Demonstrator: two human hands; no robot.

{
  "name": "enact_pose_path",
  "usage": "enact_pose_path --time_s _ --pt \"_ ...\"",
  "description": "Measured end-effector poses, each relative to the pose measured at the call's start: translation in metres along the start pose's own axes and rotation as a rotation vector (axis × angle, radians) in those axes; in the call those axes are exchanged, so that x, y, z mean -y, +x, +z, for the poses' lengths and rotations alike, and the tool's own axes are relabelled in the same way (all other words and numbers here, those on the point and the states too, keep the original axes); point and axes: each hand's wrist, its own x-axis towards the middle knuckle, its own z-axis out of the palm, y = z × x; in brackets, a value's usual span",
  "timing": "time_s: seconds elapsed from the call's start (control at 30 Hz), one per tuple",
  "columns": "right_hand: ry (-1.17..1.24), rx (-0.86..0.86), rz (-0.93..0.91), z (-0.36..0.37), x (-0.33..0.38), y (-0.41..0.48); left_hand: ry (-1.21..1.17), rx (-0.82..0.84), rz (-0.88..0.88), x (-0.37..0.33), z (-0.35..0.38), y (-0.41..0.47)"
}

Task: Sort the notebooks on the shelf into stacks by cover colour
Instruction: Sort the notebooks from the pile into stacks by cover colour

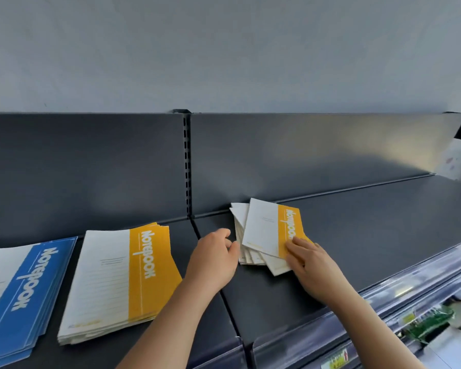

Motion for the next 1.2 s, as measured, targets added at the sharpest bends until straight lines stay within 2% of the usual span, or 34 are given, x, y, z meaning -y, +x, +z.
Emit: enact_pose_path --time_s 0.17,0.23,0.3,0.37,0.47,0.63,0.8,0.9,1.07,1.2 --pt "0.183 0.070 -0.245 0.008 -0.005 0.000 -0.078 -0.002 -0.165 0.004 0.016 0.013" --pt "0.218 0.005 -0.212 0.011 -0.010 0.003 -0.120 -0.043 -0.227 0.005 0.016 0.013" --pt "0.223 -0.126 -0.107 0.011 -0.017 0.005 -0.162 -0.083 -0.278 0.004 0.016 0.010" --pt "0.175 -0.181 -0.030 0.013 -0.023 0.007 -0.214 -0.108 -0.323 0.003 0.019 0.008" --pt "0.127 -0.167 -0.065 0.017 -0.024 0.007 -0.289 -0.111 -0.378 0.006 0.028 0.009" --pt "0.218 -0.098 -0.196 0.011 -0.015 0.000 -0.345 -0.115 -0.382 0.006 0.034 0.008" --pt "0.204 -0.137 -0.066 0.008 -0.018 0.002 -0.342 -0.118 -0.367 0.006 0.030 0.002" --pt "0.175 -0.081 -0.134 0.009 -0.015 0.002 -0.340 -0.111 -0.355 0.002 0.029 -0.001" --pt "0.146 -0.099 -0.072 0.010 -0.019 0.004 -0.356 -0.127 -0.380 0.000 0.030 -0.005" --pt "0.146 -0.067 -0.125 0.016 -0.021 0.004 -0.392 -0.173 -0.439 0.004 0.028 -0.007"
